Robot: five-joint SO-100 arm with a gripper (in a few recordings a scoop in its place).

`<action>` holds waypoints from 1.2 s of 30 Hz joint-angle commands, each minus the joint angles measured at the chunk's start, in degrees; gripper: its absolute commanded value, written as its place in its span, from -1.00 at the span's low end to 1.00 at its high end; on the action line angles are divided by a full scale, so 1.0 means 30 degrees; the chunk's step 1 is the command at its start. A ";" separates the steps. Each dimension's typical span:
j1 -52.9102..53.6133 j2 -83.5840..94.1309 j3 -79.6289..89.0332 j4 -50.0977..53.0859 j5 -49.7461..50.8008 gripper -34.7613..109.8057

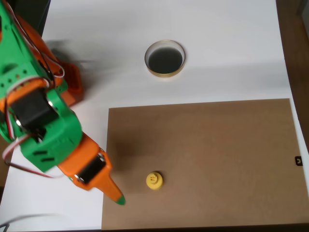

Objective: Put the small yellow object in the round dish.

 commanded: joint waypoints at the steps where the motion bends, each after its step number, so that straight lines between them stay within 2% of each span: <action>1: -0.0645 -0.1172 -0.2959 0.0557 0.0088 -0.18; 15: -0.3809 -0.5537 -0.7178 0.2373 0.0996 -0.18; 36: -0.4980 -0.8643 -0.7764 0.1465 0.1904 -0.19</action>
